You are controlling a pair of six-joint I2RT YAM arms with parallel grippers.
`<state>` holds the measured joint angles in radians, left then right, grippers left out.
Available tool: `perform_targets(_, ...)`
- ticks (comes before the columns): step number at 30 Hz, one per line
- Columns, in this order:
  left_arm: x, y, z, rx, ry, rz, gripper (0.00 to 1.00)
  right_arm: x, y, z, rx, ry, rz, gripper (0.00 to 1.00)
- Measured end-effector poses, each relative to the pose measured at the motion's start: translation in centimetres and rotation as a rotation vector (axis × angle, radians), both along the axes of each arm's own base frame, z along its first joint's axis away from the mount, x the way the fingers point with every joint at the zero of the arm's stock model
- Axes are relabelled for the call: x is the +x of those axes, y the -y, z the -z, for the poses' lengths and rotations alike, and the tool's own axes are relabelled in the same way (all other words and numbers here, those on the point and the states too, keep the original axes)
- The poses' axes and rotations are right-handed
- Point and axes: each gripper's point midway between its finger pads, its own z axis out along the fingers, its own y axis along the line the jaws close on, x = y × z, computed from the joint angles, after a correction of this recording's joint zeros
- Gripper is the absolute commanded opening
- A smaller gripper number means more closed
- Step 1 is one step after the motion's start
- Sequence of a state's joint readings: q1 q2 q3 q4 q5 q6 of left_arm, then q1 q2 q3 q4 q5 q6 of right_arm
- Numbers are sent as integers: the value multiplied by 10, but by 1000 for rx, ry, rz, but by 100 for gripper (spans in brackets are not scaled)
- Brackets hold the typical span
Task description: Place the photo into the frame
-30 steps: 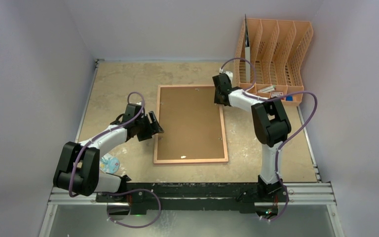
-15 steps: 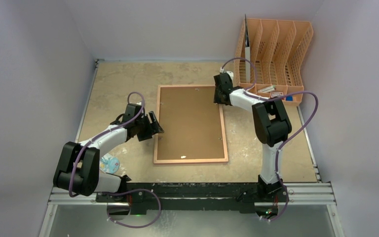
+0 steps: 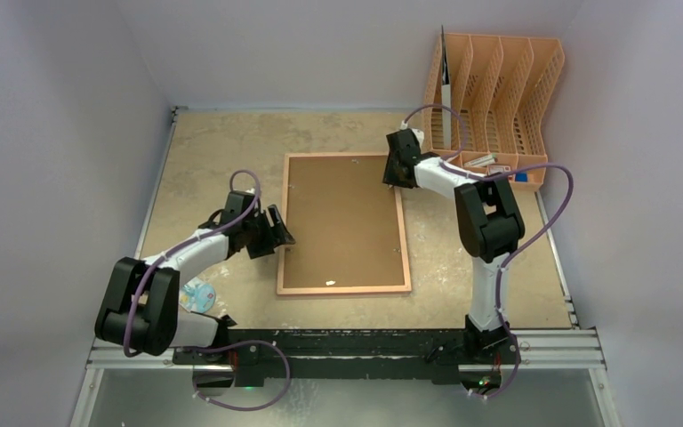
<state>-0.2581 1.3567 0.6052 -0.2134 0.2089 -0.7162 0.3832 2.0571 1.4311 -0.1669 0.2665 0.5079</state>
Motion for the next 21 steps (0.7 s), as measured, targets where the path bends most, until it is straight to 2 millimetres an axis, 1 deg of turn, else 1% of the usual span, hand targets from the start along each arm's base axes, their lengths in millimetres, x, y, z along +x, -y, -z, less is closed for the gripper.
perform_targets(4,-4,4,-1,-30,13,6,66,-3,2,1,7,-2,16,44)
perform_targets(8,-7,9,-1,-72,19,8,64,-6,2,1,15,-3,23,41)
perform_targets(12,-8,13,-2,-111,29,1,63,-11,1,2,27,-3,15,41)
perform_targets(17,-9,17,-3,-146,33,-5,63,-19,5,2,33,-8,11,33)
perform_targets(21,-9,19,-3,-158,32,-7,62,-19,8,1,34,-6,19,32)
